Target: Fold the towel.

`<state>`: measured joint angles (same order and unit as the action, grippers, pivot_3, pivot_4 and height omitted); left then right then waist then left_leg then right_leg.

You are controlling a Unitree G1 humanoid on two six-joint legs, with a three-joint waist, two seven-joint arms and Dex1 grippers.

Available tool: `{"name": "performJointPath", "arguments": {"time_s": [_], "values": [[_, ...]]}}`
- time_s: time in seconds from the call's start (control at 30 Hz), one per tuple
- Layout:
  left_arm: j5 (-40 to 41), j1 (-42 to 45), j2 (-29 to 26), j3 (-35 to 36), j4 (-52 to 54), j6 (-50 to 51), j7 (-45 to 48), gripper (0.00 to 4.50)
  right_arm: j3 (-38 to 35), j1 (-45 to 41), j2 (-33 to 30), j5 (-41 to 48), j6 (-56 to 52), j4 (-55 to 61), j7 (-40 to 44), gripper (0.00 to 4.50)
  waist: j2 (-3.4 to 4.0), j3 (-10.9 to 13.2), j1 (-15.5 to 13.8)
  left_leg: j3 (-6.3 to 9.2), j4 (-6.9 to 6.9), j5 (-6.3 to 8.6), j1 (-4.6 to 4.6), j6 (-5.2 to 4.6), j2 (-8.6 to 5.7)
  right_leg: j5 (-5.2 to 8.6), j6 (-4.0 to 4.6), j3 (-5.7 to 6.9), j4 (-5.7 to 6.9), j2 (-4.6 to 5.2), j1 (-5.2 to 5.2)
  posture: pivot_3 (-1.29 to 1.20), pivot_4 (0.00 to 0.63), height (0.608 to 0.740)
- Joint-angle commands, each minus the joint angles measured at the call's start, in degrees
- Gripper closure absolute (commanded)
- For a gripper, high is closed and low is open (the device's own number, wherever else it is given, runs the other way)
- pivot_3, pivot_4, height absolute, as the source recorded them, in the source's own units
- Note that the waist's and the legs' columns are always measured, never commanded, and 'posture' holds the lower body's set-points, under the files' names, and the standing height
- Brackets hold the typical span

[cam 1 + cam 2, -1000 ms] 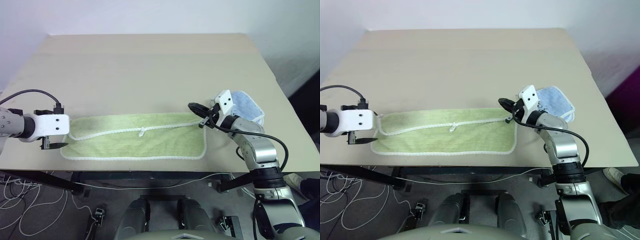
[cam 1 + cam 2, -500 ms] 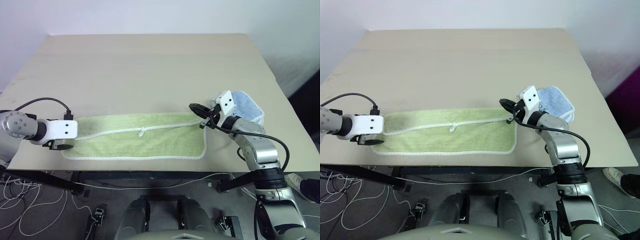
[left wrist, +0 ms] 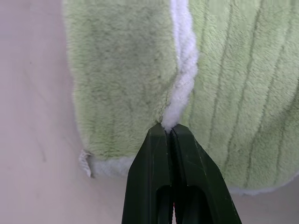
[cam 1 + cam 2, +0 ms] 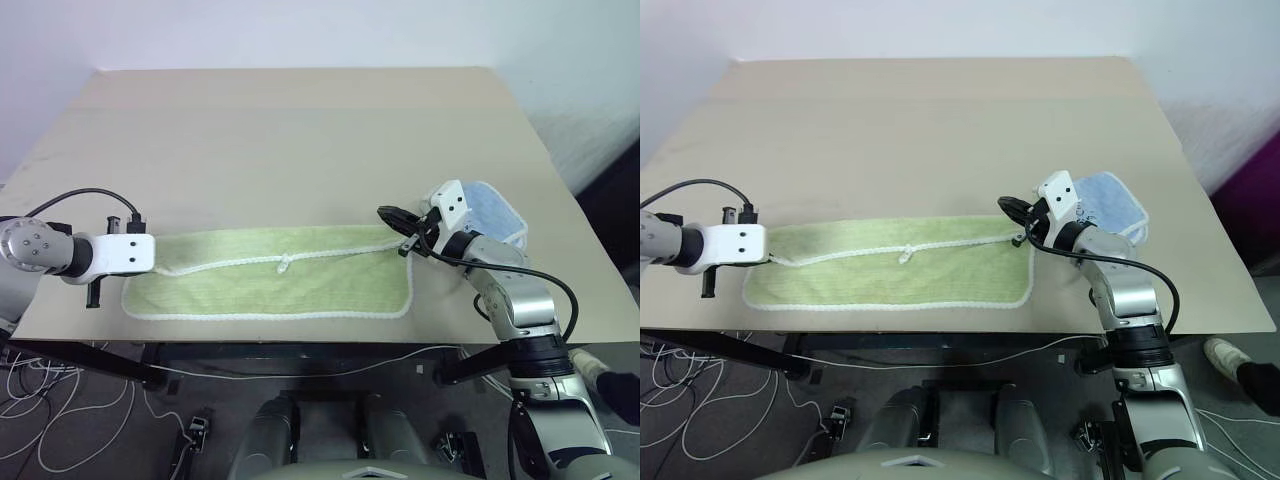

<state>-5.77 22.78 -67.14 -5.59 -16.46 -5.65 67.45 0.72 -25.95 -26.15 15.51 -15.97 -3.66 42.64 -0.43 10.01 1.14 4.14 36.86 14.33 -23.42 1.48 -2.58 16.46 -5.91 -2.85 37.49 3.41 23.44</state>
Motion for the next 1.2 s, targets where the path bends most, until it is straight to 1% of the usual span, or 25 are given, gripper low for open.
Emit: {"name": "performJointPath", "arguments": {"time_s": [0.03,0.2,0.23,0.33,0.4,0.53,0.7,1.0,1.2], "values": [[5.1,-0.7,0.9,5.8,2.3,1.7,-1.4,4.47,2.7,-0.5,-4.6,-5.7,6.1,1.7,2.9,4.50,0.00,0.0,-0.1,0.01,0.02,0.00,0.00,0.00,0.00,0.00,0.00,0.01,0.00,0.00,-0.01,0.00,0.150,0.740],[7.3,-3.4,2.4,9.7,3.8,3.6,-4.4,4.47,5.6,-0.8,-9.9,-11.2,13.9,-1.2,6.3,4.50,0.00,0.0,0.0,0.00,0.07,0.01,-0.01,-0.02,0.00,0.00,-0.01,0.02,0.01,0.00,-0.02,0.00,0.150,0.740],[7.8,-3.9,2.8,10.3,4.2,4.1,-5.0,4.49,6.4,-1.2,-11.1,-12.7,16.1,-2.5,7.3,4.32,0.00,0.0,0.0,0.01,0.08,0.01,-0.01,-0.02,0.03,0.00,-0.01,0.02,0.01,-0.02,-0.02,0.00,0.150,0.740],[8.2,-5.3,3.4,11.1,5.4,5.0,-6.1,4.50,8.0,-2.7,-13.3,-17.0,22.8,-6.8,7.5,3.64,0.00,0.0,0.0,-0.02,0.09,0.02,-0.01,-0.02,0.03,0.00,-0.01,0.01,0.03,-0.02,-0.01,0.00,0.150,0.740],[8.3,-6.2,3.7,11.2,6.4,5.5,-6.6,4.50,9.7,-4.4,-14.7,-22.1,30.0,-11.4,5.2,2.95,0.00,0.0,0.0,-0.02,0.10,0.01,-0.01,-0.02,0.03,0.00,-0.01,0.00,0.04,-0.01,-0.01,0.00,0.150,0.740],[8.6,-7.3,3.9,11.5,7.7,6.3,-7.1,4.50,11.8,-6.8,-16.5,-28.5,40.0,-17.8,2.0,1.70,0.00,0.0,0.0,-0.06,0.10,0.01,-0.01,-0.02,0.03,0.00,0.00,-0.02,0.05,-0.01,0.02,0.00,0.150,0.740],[9.0,-8.8,4.0,12.2,9.0,7.0,-7.5,4.50,12.4,-7.7,-17.0,-30.4,45.9,-21.9,1.1,1.70,0.00,0.0,0.0,-0.06,0.11,0.01,-0.01,-0.02,0.03,0.00,0.00,-0.03,0.05,0.00,0.00,0.00,0.150,0.740],[8.8,-9.7,4.0,12.7,9.4,7.4,-7.4,4.50,11.2,-6.9,-19.7,-29.6,48.4,-21.5,2.5,1.70,0.00,0.0,0.0,-0.06,0.13,0.01,0.00,-0.02,0.03,0.00,0.00,-0.03,0.06,0.00,-0.01,0.00,0.150,0.740],[8.5,-9.4,4.4,12.1,9.6,7.7,-7.4,4.50,11.5,-7.3,-19.7,-30.3,49.2,-21.6,1.6,1.70,0.00,0.0,0.0,-0.06,0.13,0.01,0.00,-0.02,0.03,0.00,0.00,-0.03,0.07,0.00,-0.01,0.00,0.150,0.740]]}}
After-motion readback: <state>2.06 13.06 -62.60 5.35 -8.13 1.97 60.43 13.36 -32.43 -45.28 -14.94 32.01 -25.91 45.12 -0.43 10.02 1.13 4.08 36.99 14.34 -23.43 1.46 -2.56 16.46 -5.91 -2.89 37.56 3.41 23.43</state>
